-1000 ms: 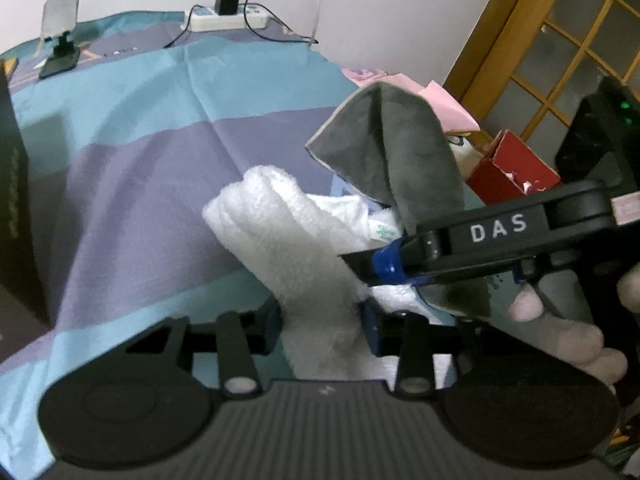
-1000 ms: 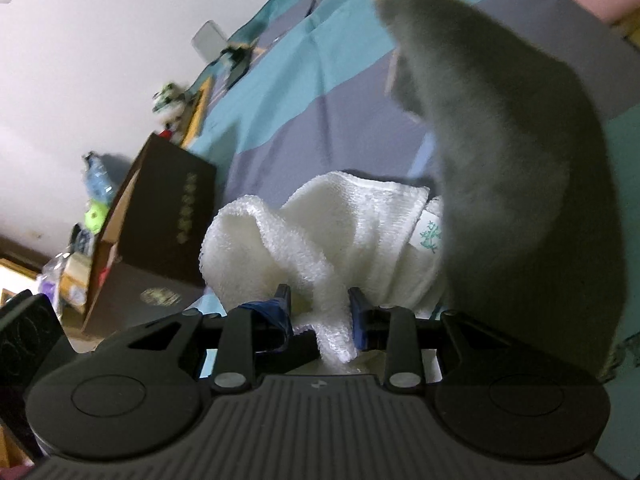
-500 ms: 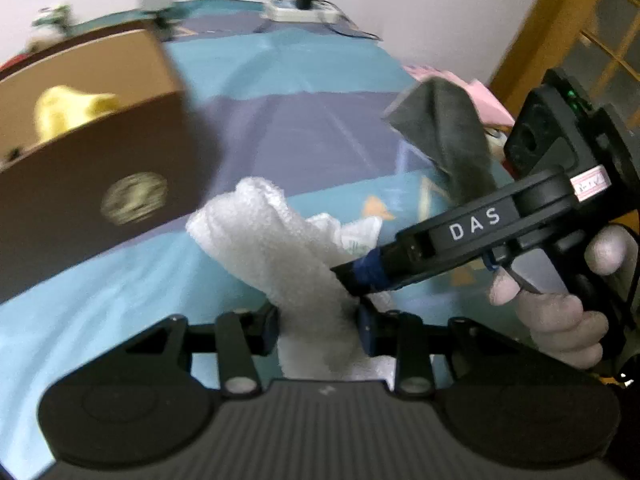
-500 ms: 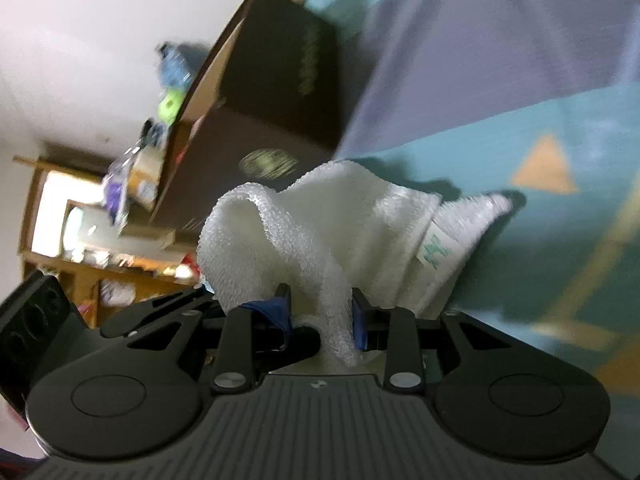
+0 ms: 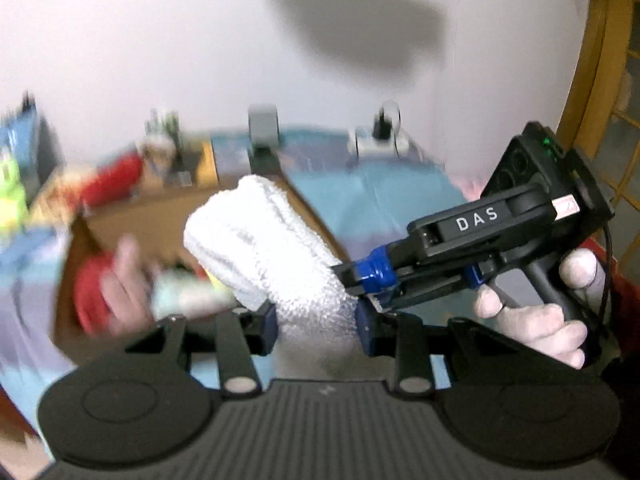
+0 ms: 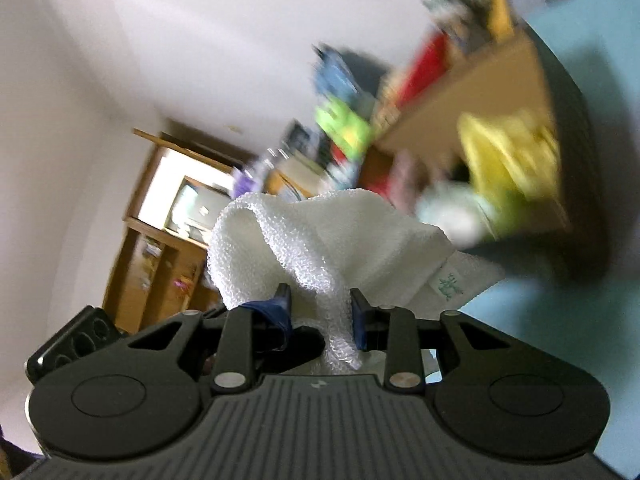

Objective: Organize soft objects
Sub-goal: 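Lift the white towel with the right gripper and carry it over the box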

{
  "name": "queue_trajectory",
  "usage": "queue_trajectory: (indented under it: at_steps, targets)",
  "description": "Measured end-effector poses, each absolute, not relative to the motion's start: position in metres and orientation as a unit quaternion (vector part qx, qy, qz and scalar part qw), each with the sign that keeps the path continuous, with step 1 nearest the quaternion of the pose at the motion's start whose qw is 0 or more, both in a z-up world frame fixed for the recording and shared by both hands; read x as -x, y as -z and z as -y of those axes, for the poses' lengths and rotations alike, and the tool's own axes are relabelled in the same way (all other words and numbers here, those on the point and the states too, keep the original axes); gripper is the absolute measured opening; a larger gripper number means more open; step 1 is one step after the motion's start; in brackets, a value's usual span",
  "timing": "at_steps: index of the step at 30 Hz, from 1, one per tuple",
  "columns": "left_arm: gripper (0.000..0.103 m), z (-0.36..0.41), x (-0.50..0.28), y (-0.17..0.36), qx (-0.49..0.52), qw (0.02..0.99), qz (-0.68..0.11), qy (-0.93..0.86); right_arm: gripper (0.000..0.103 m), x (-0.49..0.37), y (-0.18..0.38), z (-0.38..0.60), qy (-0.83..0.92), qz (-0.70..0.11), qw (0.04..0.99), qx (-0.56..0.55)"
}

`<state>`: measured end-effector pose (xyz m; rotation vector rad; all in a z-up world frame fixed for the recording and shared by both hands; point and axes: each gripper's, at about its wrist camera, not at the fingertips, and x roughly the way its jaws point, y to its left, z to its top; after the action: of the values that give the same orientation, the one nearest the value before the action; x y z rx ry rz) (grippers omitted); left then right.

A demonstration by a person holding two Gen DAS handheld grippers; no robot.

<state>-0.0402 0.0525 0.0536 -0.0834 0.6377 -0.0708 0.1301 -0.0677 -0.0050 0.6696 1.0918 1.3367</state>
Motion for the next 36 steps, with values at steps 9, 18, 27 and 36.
queue_trajectory:
  at_steps: [9,18,27,36]
  targets:
    - [0.032,-0.105,-0.033,-0.092,0.005,0.972,-0.222,0.082,0.014,-0.181,-0.043,0.043,-0.548,-0.351,0.702,-0.289]
    - [0.032,-0.125,-0.128,-0.019,0.017,0.940,-0.310,0.141,0.014,-0.205,0.004,0.033,-0.423,-0.369,0.811,-0.162]
    - [0.032,-0.125,-0.165,0.034,0.058,0.890,-0.425,0.154,0.015,-0.207,0.024,0.032,-0.353,-0.385,0.846,-0.112]
    - [0.039,-0.125,-0.204,0.058,0.100,0.846,-0.497,0.162,0.015,-0.202,0.015,0.044,-0.331,-0.370,0.857,-0.137]
